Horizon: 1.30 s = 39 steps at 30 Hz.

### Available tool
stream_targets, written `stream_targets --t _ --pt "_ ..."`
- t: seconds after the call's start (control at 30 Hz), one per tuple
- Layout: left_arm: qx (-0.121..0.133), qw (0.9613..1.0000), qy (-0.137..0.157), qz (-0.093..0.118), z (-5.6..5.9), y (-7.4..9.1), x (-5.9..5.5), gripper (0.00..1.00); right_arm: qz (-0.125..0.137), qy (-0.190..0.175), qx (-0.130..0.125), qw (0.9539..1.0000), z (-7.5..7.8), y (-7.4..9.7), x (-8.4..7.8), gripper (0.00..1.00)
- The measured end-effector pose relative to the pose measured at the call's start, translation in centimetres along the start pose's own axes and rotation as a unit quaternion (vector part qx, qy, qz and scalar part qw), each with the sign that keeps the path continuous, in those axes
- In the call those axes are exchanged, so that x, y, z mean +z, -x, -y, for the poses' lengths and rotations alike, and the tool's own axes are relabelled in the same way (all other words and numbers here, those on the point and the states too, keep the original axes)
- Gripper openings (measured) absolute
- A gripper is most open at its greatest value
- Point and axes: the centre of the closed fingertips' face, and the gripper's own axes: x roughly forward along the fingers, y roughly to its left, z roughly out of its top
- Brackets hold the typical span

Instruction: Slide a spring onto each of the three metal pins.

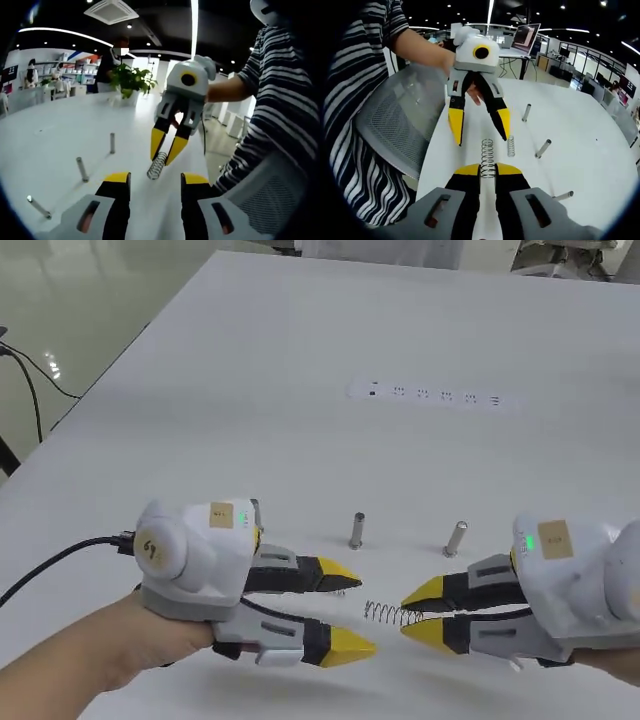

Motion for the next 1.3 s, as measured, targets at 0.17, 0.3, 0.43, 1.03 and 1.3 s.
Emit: stream_targets --t 0.17,0.3,0.43,1.03,1.3 --pt "-0.002 1.0000 0.003 0.006 0.0 -0.2 -0.1 0.28 0.010 0.001 0.001 0.9999 -0.2 0.1 0.6 0.08" --pt "-0.002 0.9996 0.014 0.024 0.0 -0.3 0.5 0.23 0.011 0.005 0.005 0.9999 -0.3 0.0 0.7 0.08" --pt "-0.007 0.9996 0.010 0.024 0.1 -0.4 0.5 0.18 0.013 0.009 0.008 0.9998 -0.5 -0.2 0.9 0.08" --pt "-0.029 0.9992 -0.001 0.027 0.8 -0.4 0.7 0.03 0.024 0.004 0.003 0.9997 -0.4 -0.3 1.2 0.08" --pt "-0.040 0.9990 0.002 0.022 1.1 -0.6 0.5 0.03 0.023 -0.007 0.006 0.9997 -0.5 -0.2 0.9 0.09"
